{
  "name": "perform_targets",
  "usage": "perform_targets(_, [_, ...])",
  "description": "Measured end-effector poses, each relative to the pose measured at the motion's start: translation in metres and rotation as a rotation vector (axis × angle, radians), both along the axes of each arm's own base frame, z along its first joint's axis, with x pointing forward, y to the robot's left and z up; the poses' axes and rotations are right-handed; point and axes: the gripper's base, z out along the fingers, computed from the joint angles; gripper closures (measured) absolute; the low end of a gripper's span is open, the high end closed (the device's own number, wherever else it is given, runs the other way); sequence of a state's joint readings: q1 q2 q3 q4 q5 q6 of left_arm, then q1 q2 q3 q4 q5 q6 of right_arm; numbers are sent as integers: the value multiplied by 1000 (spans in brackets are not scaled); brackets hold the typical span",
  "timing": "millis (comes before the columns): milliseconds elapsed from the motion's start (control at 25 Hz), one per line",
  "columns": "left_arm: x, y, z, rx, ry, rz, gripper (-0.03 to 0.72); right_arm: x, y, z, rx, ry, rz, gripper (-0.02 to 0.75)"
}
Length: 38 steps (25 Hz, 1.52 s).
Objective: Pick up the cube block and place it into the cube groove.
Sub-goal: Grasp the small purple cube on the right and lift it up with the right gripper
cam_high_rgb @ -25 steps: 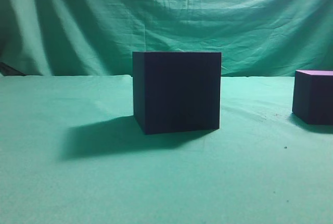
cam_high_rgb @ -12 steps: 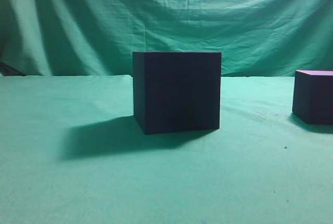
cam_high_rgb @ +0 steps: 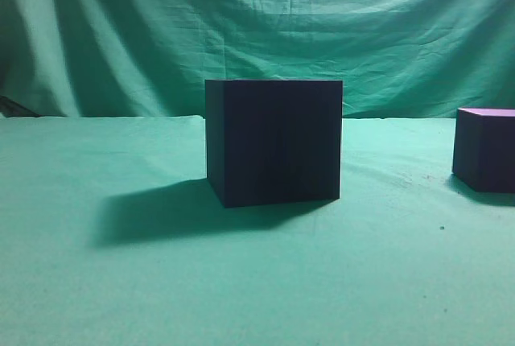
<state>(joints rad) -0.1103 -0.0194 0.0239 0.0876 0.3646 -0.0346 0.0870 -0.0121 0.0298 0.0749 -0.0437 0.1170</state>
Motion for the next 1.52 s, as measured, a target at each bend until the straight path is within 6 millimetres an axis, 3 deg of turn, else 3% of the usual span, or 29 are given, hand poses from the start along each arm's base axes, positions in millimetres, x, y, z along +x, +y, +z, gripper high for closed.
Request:
perform_targets(120, [0,0,0,0,0,0,688,-1,0,7,-18,23,3,738])
perform_targets(280, [0,0,0,0,0,0,688,3,1,43,-108,155,7,738])
perform_targets(480, [0,0,0,0,0,0,688,34,5,71,-137,455,30,738])
perform_targets(760, [0,0,0,0,0,0,688,68,16,81,-164,682,112,738])
perform_targets(880, [0,0,0,0,0,0,688,84,27,89,-229,856,197,738])
perform_targets(1120, [0,0,0,0,0,0,688,124,64,87,-360,1183,343,738])
perform_targets(1360, [0,0,0,0,0,0,688,171,88,72,-403,1368,242,738])
perform_targets(1400, [0,0,0,0,0,0,688,179,90,67,-405,1393,230,688])
perform_targets(1440, [0,0,0,0,0,0,688,185,93,62,-397,1414,218,688])
perform_targets(1520, [0,0,0,0,0,0,688,197,98,51,-391,1454,202,582])
